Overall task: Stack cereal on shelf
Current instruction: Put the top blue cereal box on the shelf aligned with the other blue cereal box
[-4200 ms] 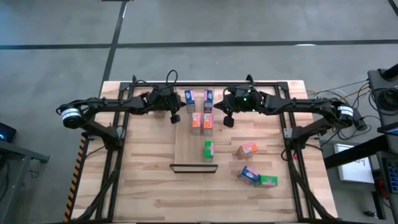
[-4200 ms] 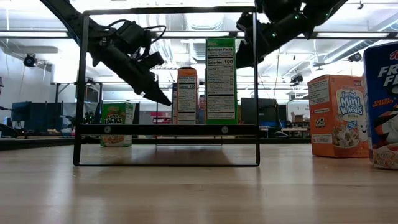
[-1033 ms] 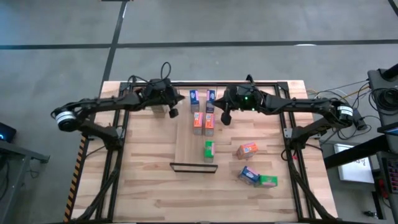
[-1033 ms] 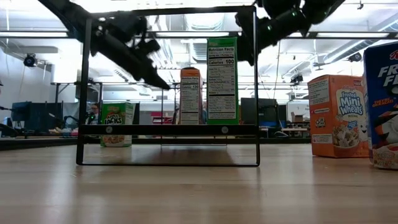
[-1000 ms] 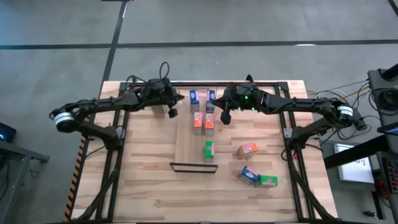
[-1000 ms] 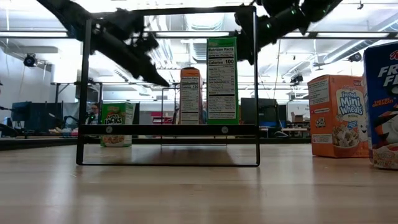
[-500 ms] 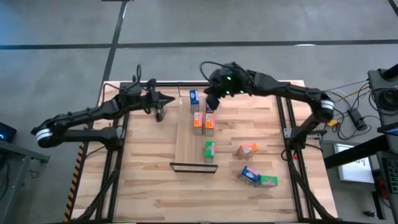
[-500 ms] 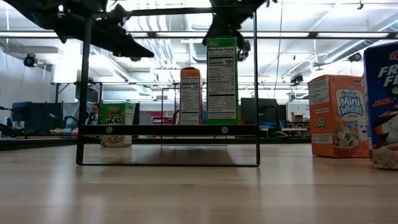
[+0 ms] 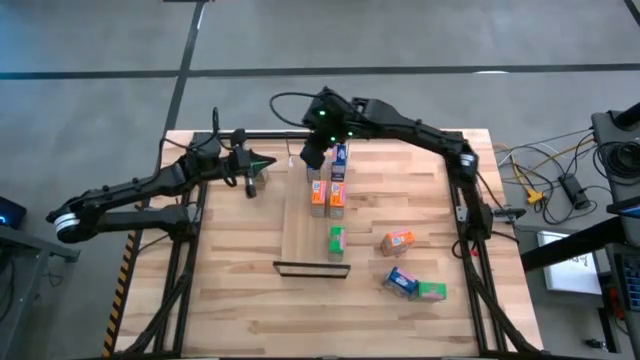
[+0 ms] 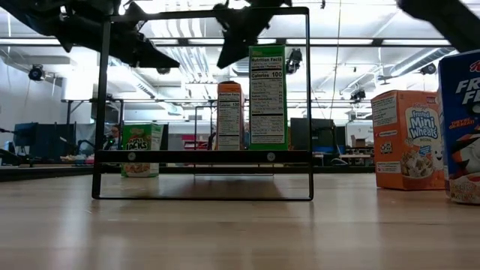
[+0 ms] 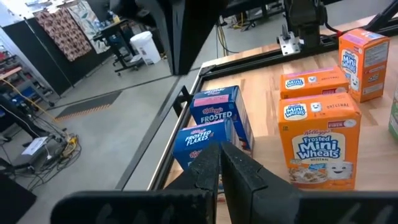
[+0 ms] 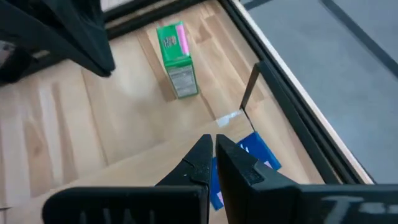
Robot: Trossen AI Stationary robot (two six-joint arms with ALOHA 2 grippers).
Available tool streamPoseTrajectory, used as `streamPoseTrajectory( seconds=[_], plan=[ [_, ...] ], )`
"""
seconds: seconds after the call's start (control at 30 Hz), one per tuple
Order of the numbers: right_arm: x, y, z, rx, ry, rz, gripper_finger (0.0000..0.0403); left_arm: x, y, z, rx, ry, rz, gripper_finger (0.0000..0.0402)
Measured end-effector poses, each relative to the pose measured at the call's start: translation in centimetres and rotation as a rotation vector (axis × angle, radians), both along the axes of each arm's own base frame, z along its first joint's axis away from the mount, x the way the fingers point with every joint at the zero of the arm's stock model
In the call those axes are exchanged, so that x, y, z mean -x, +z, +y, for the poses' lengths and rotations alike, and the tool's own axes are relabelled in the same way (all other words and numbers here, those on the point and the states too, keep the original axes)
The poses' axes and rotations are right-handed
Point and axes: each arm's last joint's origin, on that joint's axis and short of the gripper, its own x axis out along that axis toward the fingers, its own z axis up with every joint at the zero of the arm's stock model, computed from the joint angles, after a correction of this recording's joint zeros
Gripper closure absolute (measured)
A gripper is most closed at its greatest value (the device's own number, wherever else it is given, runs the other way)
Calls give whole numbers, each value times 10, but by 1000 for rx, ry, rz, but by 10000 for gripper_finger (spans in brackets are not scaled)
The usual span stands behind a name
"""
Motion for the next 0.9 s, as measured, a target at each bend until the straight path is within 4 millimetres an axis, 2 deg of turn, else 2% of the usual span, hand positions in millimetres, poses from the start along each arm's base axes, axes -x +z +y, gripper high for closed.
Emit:
streamPoseTrajectory(
  seconds=[0.2,0.37,0.9],
  plan=[
    [-22,-26,-7,17,43,66,390,1,-2,0,10,0,20,401],
    [-26,-42,-10,3,35,134,390,1,-4,0,19,0,35,401],
    [-28,-57,-13,56,8,206,390,1,-5,-1,23,0,43,401]
  ],
)
